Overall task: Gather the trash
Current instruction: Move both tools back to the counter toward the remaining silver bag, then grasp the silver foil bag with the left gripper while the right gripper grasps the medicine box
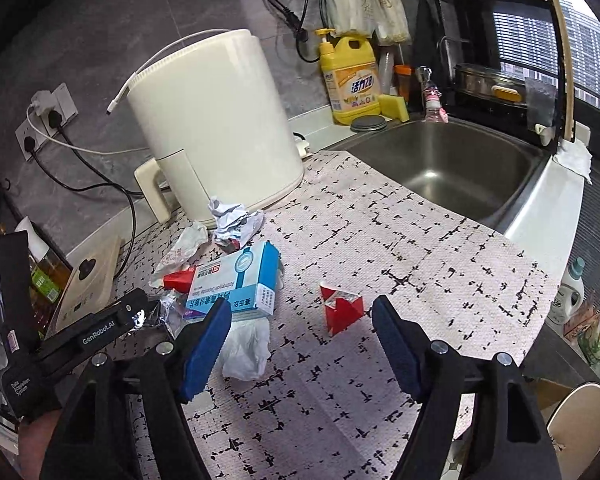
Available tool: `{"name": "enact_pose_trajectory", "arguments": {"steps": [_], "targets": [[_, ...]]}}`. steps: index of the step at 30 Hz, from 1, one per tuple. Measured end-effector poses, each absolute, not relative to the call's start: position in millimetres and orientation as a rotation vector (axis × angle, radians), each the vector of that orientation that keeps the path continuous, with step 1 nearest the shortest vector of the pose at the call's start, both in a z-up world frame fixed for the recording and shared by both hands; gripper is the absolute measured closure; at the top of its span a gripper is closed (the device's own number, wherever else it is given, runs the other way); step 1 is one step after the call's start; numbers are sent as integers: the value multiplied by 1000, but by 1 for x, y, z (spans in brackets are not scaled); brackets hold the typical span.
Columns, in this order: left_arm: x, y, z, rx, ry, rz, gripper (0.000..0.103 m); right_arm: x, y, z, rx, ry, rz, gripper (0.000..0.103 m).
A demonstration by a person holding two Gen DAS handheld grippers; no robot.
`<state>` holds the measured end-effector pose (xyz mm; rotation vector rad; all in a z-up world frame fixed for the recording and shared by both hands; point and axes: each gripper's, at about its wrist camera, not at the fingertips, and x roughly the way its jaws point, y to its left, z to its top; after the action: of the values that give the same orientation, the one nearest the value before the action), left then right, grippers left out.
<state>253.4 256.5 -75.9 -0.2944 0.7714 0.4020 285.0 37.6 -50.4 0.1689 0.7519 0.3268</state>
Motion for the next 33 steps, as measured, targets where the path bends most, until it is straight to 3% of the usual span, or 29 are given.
{"name": "enact_pose_trajectory", "arguments": {"steps": [12, 14, 15, 18, 28, 31, 32, 33], "targets": [[272, 262, -102, -328, 827, 359, 7, 298, 64, -59, 132, 782, 379, 32], [274, 263, -105, -336, 838, 348, 25, 301, 67, -62, 131, 792, 388, 33], [277, 263, -106, -335, 853, 341, 47, 303, 70, -64, 130, 797, 392, 34], [278, 263, -106, -323, 850, 331, 58, 309, 74, -67, 134, 811, 404, 37], [272, 282, -99, -291, 823, 390, 60, 343, 90, -90, 201, 901, 418, 39], [270, 287, -101, -296, 823, 405, 60, 350, 93, -94, 212, 921, 422, 49], [269, 288, -101, -298, 824, 408, 60, 351, 95, -94, 208, 922, 429, 59], [268, 288, -101, -300, 823, 411, 60, 350, 96, -93, 204, 917, 435, 62]]}}
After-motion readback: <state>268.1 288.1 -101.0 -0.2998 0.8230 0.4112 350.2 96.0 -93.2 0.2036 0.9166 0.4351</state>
